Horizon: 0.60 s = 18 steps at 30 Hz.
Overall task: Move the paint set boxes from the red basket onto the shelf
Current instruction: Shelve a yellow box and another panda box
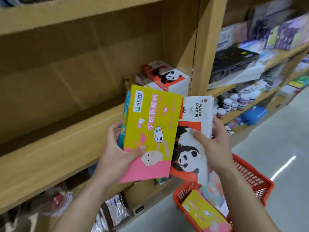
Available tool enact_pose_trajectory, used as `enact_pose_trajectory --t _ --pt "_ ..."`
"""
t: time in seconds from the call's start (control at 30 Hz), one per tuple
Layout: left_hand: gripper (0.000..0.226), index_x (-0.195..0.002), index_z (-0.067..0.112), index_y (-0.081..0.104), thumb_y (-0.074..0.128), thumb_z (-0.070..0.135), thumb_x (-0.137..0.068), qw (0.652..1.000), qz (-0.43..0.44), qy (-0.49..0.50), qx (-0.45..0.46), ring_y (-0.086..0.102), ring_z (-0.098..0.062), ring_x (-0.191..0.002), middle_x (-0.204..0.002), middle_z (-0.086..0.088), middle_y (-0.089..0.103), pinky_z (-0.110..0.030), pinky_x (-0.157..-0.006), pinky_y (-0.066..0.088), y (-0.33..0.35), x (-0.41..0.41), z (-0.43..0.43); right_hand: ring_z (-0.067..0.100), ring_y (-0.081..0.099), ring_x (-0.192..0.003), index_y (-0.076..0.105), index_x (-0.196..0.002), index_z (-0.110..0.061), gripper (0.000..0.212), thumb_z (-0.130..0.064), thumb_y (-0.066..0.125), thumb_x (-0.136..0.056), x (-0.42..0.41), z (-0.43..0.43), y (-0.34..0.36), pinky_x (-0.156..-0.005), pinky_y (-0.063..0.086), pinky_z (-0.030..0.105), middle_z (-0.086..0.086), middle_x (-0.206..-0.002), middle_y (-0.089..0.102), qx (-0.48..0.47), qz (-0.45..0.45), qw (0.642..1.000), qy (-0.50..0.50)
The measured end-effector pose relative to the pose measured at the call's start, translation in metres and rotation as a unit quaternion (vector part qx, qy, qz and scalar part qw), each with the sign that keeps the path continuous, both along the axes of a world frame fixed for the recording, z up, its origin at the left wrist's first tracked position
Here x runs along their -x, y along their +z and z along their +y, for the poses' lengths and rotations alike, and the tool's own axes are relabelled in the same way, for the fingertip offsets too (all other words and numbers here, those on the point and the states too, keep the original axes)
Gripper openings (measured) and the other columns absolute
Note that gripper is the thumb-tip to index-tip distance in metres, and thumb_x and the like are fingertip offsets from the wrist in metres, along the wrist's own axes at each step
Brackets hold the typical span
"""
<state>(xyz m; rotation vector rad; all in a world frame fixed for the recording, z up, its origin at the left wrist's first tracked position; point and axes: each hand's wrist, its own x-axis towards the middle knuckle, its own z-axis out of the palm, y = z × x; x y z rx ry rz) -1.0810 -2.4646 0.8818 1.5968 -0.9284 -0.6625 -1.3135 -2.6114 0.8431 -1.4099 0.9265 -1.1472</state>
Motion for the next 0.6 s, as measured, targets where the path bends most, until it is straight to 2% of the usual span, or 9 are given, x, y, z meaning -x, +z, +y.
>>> enact_pose_trajectory --t 0.07,0.13,0.27,0.37,0.47,0.6 --pt "0.075 -0.103 0.068 0.045 0.096 0.047 -0.053 0.999 0.021 0.038 0.017 0.072 -0.002 -0.093 -0.111 0.025 0.069 -0.018 -0.060 0.057 0.002 -0.025 0.023 0.010 0.077 -0.096 0.065 -0.130 -0.027 0.044 -0.014 0.078 -0.090 -0.026 0.007 0.018 -0.069 0.062 0.024 -0.010 -0.113 0.078 0.014 0.004 0.999 0.035" --pt "0.070 -0.103 0.065 0.047 0.091 0.039 -0.054 0.996 0.046 0.074 0.025 0.073 -0.003 -0.088 -0.106 0.024 0.070 -0.018 -0.056 0.056 -0.001 -0.051 0.048 0.010 0.077 -0.097 0.063 -0.133 -0.023 0.044 -0.017 0.077 -0.092 -0.054 0.015 0.032 -0.071 0.062 0.025 -0.009 -0.114 0.078 0.022 0.015 0.997 0.070" --pt "0.073 -0.117 0.049 0.048 0.090 0.030 -0.059 0.986 0.100 0.133 0.020 0.077 -0.013 -0.082 -0.102 0.021 0.073 -0.026 -0.054 0.058 -0.010 -0.097 0.093 0.012 0.077 -0.097 0.063 -0.129 -0.030 0.037 -0.017 0.072 -0.096 -0.115 0.025 0.052 -0.074 0.063 0.029 -0.009 -0.111 0.079 0.030 0.042 0.990 0.133" --pt "0.078 -0.125 0.033 0.044 0.089 0.024 -0.062 0.977 0.123 0.175 0.015 0.076 -0.014 -0.077 -0.100 0.010 0.076 -0.027 -0.053 0.057 -0.021 -0.121 0.110 0.011 0.078 -0.095 0.061 -0.133 -0.030 0.037 -0.015 0.067 -0.099 -0.161 0.029 0.059 -0.072 0.060 0.022 -0.009 -0.110 0.080 0.023 0.044 0.985 0.164" --pt "0.067 -0.125 0.024 0.042 0.086 0.013 -0.075 0.968 0.134 0.212 0.000 0.075 -0.009 -0.069 -0.100 0.004 0.073 -0.024 -0.050 0.055 -0.029 -0.138 0.111 0.008 0.078 -0.091 0.064 -0.127 -0.033 0.031 -0.018 0.067 -0.100 -0.189 0.030 0.061 -0.067 0.058 0.018 -0.014 -0.104 0.080 0.014 0.042 0.985 0.167" --pt "0.061 -0.121 0.020 0.042 0.084 0.009 -0.078 0.959 0.175 0.225 -0.009 0.074 -0.013 -0.062 -0.094 -0.003 0.075 -0.026 -0.048 0.054 -0.030 -0.146 0.090 0.014 0.079 -0.094 0.065 -0.129 -0.028 0.031 -0.023 0.069 -0.098 -0.194 0.014 0.070 -0.075 0.061 0.029 -0.008 -0.108 0.080 0.014 0.040 0.985 0.166"
